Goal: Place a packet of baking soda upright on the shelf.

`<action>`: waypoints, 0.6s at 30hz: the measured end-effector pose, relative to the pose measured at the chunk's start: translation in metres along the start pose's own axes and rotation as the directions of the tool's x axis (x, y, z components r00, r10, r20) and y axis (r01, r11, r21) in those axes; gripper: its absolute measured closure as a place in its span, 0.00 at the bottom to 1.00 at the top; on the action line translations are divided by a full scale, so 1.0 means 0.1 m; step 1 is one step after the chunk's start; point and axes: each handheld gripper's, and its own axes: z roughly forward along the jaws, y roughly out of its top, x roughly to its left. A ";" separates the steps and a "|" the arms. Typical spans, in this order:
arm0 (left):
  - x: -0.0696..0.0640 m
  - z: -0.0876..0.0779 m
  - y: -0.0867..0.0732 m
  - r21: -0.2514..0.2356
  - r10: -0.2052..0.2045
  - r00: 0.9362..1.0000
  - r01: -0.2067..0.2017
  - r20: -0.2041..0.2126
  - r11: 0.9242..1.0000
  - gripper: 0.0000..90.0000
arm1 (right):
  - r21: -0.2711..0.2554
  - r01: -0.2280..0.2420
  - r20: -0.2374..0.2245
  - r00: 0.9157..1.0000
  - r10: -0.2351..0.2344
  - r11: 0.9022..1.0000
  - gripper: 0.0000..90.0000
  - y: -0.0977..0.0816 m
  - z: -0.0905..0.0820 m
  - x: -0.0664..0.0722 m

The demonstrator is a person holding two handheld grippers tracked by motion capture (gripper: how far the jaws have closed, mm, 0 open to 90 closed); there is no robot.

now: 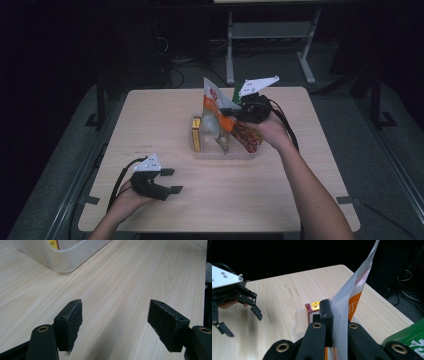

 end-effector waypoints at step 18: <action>0.00 0.00 0.00 0.010 0.002 1.000 -0.002 0.006 1.000 0.31 | -0.014 -0.046 0.070 0.996 0.047 0.999 1.00 0.06 0.14 -0.02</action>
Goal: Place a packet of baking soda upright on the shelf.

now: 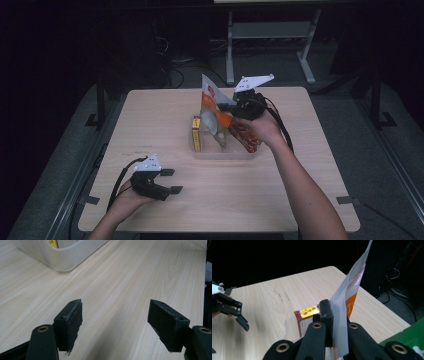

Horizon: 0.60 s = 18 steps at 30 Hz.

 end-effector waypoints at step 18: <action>-0.02 0.04 0.00 0.011 -0.006 1.000 0.006 0.018 1.000 0.30 | 0.097 -0.004 0.003 1.000 0.003 0.995 1.00 -0.23 0.24 0.05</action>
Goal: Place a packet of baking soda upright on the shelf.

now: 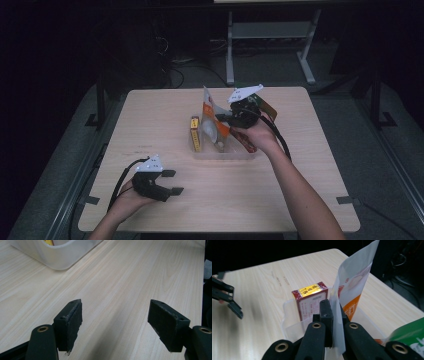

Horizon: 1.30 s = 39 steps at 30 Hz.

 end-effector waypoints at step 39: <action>-0.07 0.11 0.00 0.026 0.049 0.999 -0.050 0.022 0.998 0.29 | 0.008 -0.016 0.023 1.000 0.016 1.000 0.42 -0.80 -0.61 0.34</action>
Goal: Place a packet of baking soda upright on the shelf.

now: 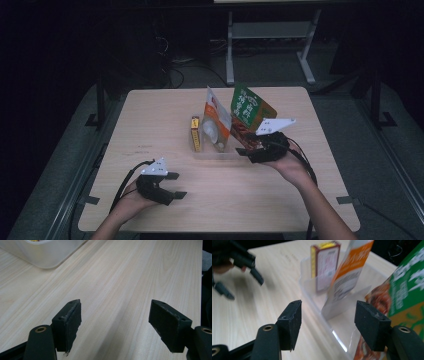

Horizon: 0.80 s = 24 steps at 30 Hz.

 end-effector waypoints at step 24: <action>-0.07 0.09 0.00 0.051 0.077 0.997 -0.079 0.029 0.996 0.28 | 0.109 -0.010 -0.057 0.998 0.016 0.994 0.31 -0.89 -0.06 0.29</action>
